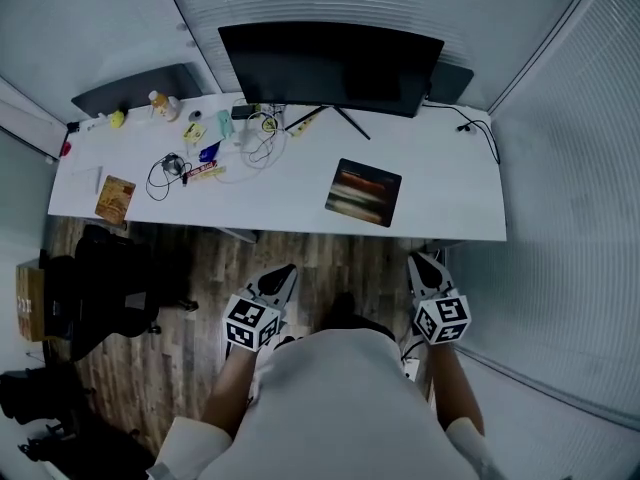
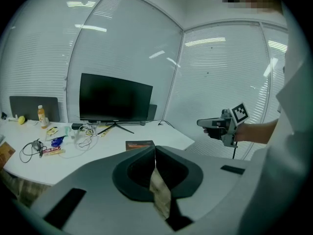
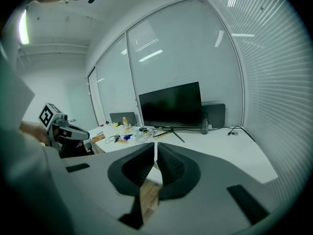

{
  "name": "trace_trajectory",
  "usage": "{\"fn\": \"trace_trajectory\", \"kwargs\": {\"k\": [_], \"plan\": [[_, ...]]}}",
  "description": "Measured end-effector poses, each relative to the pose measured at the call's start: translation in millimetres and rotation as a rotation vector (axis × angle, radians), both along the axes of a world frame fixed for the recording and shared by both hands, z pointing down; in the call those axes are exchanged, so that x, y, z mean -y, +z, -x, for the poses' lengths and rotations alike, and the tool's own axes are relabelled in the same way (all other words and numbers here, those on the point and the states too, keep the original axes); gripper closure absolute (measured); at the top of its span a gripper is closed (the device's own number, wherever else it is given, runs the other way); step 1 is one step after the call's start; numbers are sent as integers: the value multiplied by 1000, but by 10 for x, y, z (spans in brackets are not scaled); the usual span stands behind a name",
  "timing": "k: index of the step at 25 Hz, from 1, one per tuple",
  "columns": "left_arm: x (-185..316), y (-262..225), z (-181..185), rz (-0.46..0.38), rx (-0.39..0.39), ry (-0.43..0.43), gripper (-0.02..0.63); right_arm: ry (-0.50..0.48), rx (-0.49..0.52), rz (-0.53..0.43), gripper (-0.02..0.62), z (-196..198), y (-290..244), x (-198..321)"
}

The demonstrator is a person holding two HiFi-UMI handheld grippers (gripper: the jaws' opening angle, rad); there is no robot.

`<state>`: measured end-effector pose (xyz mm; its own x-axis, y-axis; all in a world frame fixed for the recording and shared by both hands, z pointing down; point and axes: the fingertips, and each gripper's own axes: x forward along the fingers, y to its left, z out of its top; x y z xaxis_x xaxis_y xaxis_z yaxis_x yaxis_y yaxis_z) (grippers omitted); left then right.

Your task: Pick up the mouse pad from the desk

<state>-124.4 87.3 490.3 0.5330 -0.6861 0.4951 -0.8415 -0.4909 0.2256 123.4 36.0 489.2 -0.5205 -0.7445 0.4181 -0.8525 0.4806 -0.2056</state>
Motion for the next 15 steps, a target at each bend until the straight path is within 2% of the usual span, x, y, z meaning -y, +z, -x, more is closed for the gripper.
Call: {"fn": "trace_trajectory", "kwargs": {"k": [8, 15], "plan": [[352, 87, -370, 23, 4, -3, 588, -30, 3, 37, 557, -279, 217, 381], [531, 159, -575, 50, 6, 30, 588, -42, 32, 81, 557, -281, 367, 495]]}}
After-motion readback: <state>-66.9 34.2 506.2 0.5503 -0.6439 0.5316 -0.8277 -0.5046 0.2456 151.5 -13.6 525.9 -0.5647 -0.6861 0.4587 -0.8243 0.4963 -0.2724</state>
